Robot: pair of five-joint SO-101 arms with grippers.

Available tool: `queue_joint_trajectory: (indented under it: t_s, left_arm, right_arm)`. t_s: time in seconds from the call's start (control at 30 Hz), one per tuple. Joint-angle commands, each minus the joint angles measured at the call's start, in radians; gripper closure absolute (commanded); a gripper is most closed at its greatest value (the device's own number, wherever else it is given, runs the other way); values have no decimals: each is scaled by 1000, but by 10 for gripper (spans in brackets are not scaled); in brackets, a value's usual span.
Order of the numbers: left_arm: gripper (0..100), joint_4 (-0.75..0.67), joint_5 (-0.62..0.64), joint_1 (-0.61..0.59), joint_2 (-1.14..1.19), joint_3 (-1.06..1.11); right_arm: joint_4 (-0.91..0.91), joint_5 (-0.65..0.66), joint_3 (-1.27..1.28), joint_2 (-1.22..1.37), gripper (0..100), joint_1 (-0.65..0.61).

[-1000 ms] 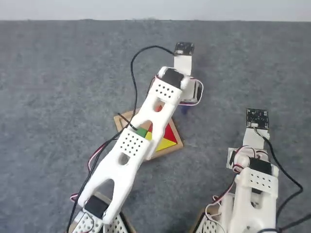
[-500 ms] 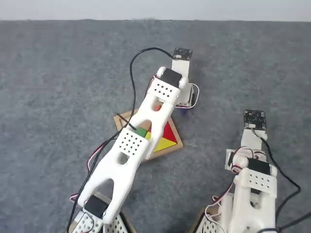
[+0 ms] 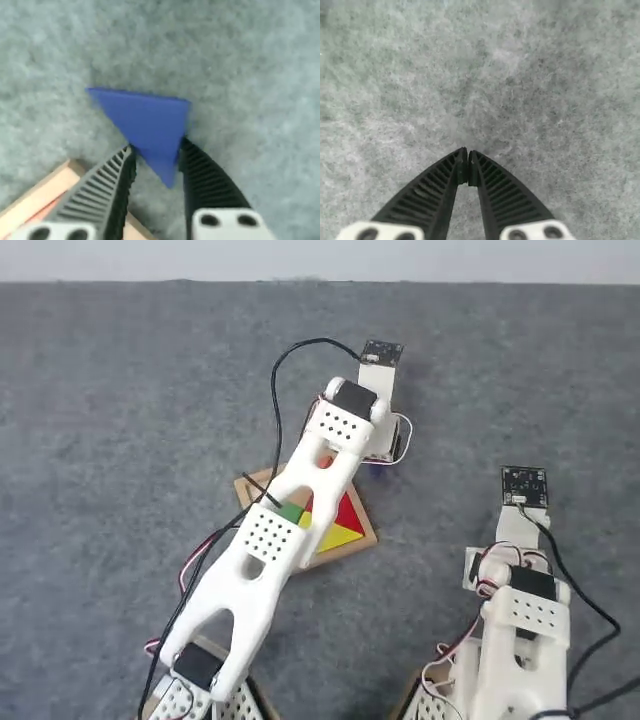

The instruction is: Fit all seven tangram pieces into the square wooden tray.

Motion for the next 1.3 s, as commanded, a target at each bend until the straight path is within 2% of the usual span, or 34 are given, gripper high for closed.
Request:
queue_joint_trajectory:
  t_s: [0.0, 0.37, 0.57, 0.73, 0.93, 1.07, 1.27]
  left_arm:
    - [931, 48, -52, -8, -80, 88]
    - [934, 44, -149, -5, -460, 417]
    - [927, 35, -213, -6, -578, 466]
    - [771, -129, -195, -21, -535, 518]
    - [769, -287, -41, -89, -361, 496]
    - [769, -284, 0, -107, -250, 387]
    - [768, -187, 41, -86, -127, 163]
  right_arm:
    - [-15, 12, -9, -31, 991, -7]
    - [-15, 12, -9, -31, 991, -8]
    - [-15, 12, -9, -31, 991, -8]
    - [-15, 12, -9, -31, 991, -8]
    - [-15, 12, -9, -31, 991, -8]
    - [-15, 12, -9, -31, 991, -8]
    - [-15, 12, -9, -31, 991, -8]
